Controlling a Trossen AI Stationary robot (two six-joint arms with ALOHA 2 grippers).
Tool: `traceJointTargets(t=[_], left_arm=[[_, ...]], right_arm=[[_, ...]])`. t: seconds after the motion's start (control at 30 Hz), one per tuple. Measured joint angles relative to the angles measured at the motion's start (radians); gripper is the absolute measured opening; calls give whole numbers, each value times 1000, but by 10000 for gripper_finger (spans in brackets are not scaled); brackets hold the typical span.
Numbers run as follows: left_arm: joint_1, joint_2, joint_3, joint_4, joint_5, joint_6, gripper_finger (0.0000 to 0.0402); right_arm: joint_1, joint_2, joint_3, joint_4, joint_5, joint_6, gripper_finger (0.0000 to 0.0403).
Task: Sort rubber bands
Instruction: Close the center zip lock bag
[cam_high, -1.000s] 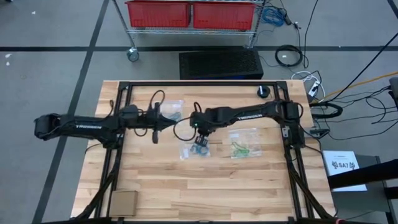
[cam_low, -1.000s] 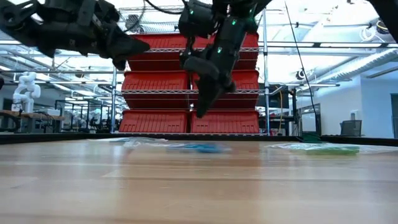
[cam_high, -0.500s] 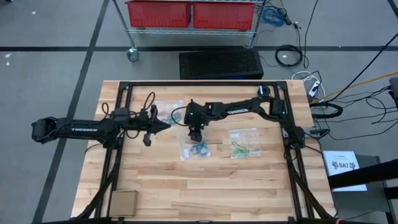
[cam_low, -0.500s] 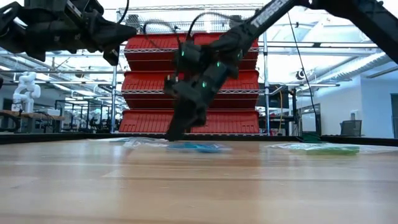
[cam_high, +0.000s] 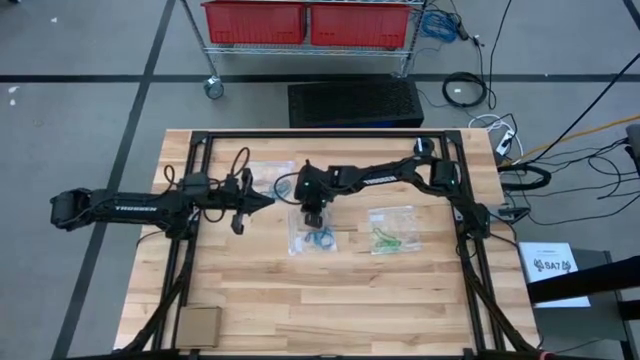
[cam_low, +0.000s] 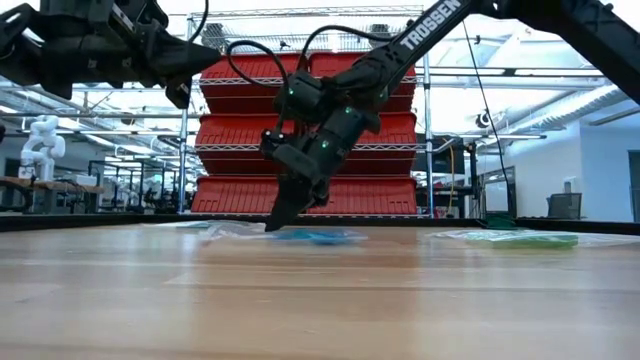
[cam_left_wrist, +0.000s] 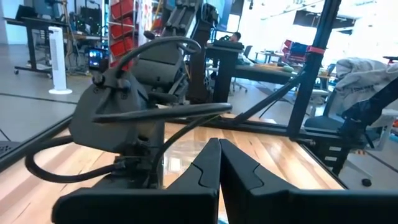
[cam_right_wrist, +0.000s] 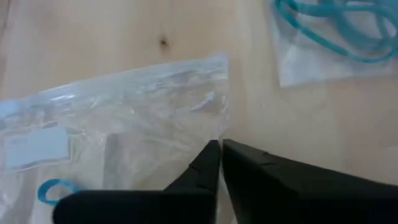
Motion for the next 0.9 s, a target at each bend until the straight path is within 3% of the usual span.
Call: traceJointTargets(t=[0.2,0.6,0.8,0.9], left_arm=[[0,-2,0,3,-23,11,8],[0,-39,0,13,-250,119,8],[0,-38,0,104,-241,164,8],[0,-36,0,145,-176,189,8]], right_arm=[[5,-102,-6,-65,82,46,1],[123,-492,-3,-235,505,85,0],[205,-595,-3,-214,683,80,0],[235,-617,-3,-191,765,60,0]])
